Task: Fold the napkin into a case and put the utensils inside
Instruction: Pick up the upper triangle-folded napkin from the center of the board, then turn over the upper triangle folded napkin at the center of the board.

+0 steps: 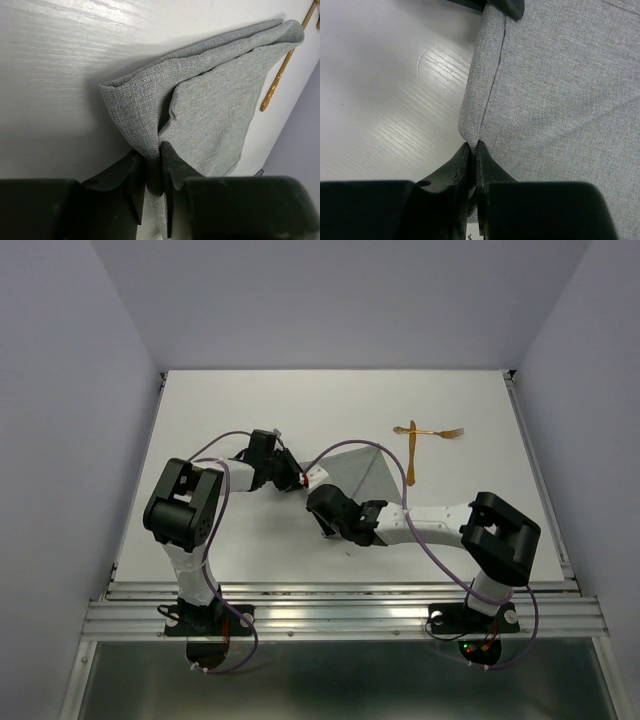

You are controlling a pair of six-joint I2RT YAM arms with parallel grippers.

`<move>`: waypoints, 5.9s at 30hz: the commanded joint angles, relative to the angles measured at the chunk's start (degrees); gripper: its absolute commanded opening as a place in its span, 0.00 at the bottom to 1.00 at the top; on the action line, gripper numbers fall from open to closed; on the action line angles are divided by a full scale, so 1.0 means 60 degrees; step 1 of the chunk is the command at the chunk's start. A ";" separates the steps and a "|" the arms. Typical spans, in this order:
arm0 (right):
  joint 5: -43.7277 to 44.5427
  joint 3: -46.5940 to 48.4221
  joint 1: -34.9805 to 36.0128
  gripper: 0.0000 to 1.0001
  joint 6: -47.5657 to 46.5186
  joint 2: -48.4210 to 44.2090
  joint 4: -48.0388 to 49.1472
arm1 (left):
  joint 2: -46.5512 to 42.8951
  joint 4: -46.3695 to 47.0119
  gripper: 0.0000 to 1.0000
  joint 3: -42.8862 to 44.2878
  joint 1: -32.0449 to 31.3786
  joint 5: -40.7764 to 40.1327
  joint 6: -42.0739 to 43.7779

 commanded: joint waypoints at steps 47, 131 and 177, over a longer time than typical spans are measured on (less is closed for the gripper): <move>0.4300 0.3517 0.1075 0.72 0.2430 0.3036 -0.3452 | -0.1447 -0.0665 0.00 -0.0421 -0.0159 -0.0855 -0.0348; -0.2189 1.0316 0.2320 0.01 0.1243 0.4239 -0.1052 | -0.5885 -0.7374 0.00 0.5773 0.5335 -0.7534 0.3299; -0.1706 -0.3278 -0.1299 0.01 0.5244 -0.1241 0.1381 | 0.3621 -0.6391 0.00 0.8835 -0.2414 -0.8134 0.2260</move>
